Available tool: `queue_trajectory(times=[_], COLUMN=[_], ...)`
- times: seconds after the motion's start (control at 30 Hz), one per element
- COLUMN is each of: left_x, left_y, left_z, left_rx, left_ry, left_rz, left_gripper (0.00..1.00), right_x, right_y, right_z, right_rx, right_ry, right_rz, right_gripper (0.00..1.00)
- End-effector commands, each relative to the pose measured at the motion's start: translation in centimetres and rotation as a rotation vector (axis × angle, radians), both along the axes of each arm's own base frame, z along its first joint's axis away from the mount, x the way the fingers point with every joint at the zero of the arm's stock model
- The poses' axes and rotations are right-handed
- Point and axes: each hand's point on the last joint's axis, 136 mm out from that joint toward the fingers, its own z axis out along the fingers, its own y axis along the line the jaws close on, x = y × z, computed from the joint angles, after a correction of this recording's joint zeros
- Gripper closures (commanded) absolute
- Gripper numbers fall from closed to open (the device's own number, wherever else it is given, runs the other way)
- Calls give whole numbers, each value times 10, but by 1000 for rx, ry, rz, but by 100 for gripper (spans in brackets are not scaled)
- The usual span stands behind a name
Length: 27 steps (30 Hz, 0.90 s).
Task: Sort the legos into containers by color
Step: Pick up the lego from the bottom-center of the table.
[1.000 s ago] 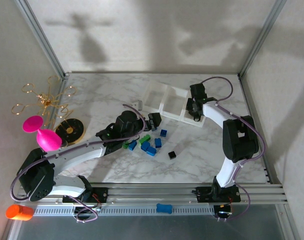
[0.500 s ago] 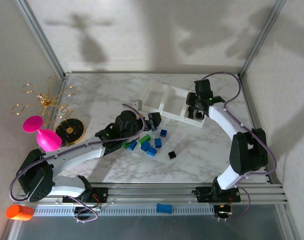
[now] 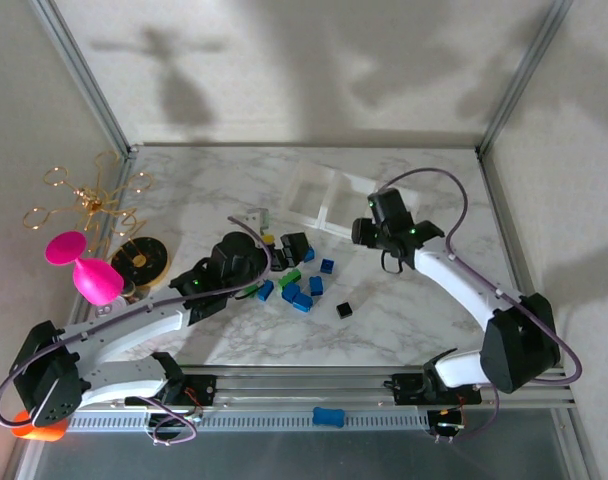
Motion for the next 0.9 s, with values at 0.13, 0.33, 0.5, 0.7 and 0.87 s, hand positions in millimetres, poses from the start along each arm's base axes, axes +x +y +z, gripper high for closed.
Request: queue_trajectory(times=[0.13,0.33,0.5,0.7,0.87], left_x=[-10,-17,-20,-22,-21], left_y=[25,37,45,49,49], left_z=[-18,-25,-29,-34,-38], left_rx=[13,7,18,28,33], left_ry=[45,58,59,63,66], left_rz=[72,98,120,133,133], left_gripper=[0,0,0,0,0], right_x=[-63,-96,-119,-139,-141], right_y=[21,41,54,54,49], right_z=[-38,-61,-87,-117,-130], right_rx=[-13,-20,-41,-114,-159], right_ry=[127,191,247,310,327], right_rz=[93,170,217,235,220], right_gripper=[45,42,40,39,40])
